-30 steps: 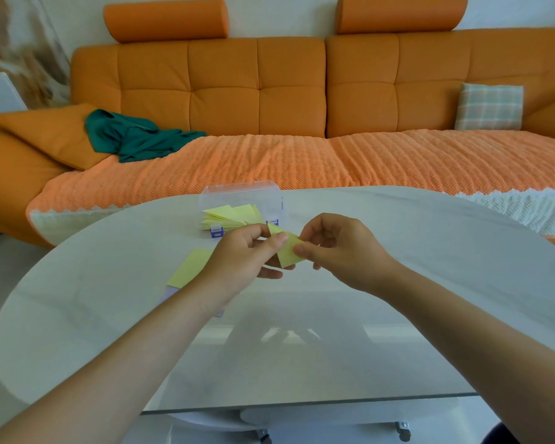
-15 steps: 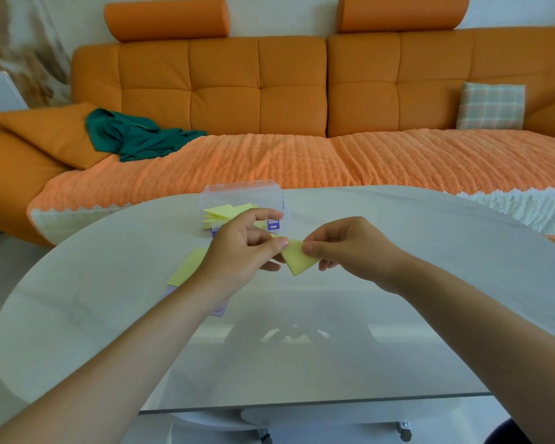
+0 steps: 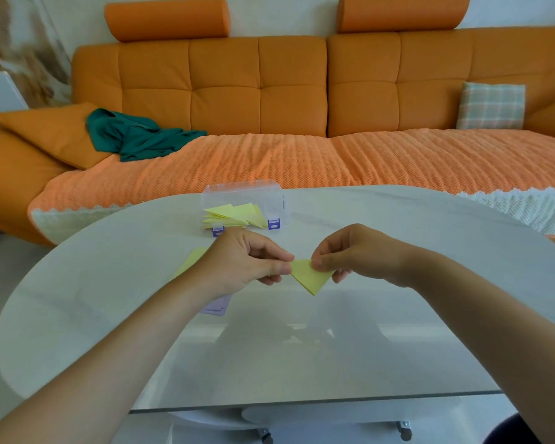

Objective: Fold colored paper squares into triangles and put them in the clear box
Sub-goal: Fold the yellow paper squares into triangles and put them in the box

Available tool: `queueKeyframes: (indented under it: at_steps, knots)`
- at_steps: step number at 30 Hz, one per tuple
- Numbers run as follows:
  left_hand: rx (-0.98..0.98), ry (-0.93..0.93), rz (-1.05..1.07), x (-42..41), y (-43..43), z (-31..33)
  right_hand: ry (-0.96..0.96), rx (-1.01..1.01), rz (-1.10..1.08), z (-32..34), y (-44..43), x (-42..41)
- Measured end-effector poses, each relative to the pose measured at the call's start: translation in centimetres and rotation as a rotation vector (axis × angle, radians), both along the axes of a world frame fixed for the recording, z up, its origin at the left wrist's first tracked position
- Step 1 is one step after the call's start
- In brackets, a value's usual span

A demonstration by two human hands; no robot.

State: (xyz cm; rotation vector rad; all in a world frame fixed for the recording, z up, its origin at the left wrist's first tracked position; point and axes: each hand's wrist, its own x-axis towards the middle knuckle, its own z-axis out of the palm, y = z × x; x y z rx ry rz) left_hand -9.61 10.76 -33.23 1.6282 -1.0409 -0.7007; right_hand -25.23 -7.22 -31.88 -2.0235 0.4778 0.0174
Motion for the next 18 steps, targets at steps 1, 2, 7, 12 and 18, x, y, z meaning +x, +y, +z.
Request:
queueKeyframes:
  at_steps: [1, 2, 7, 12, 18]
  knots:
    - [0.013, 0.002, -0.005, -0.01, -0.03, -0.07, 0.005, -0.014, -0.004, -0.08, -0.04, 0.05]
    - [0.024, 0.005, -0.009, -0.03, -0.07, -0.16, 0.011, -0.028, -0.009, -0.14, -0.09, 0.09]
    - [0.057, -0.020, -0.017, -0.30, -0.11, -0.42, 0.041, -0.073, -0.017, -0.29, -0.26, 0.16]
    - [0.038, -0.026, -0.003, -0.30, -0.14, -0.32, 0.029, -0.075, -0.012, -0.13, -0.42, 0.20]
    - [0.044, -0.011, -0.018, -0.39, -0.07, -0.24, 0.036, -0.077, -0.004, -0.14, -0.43, 0.20]
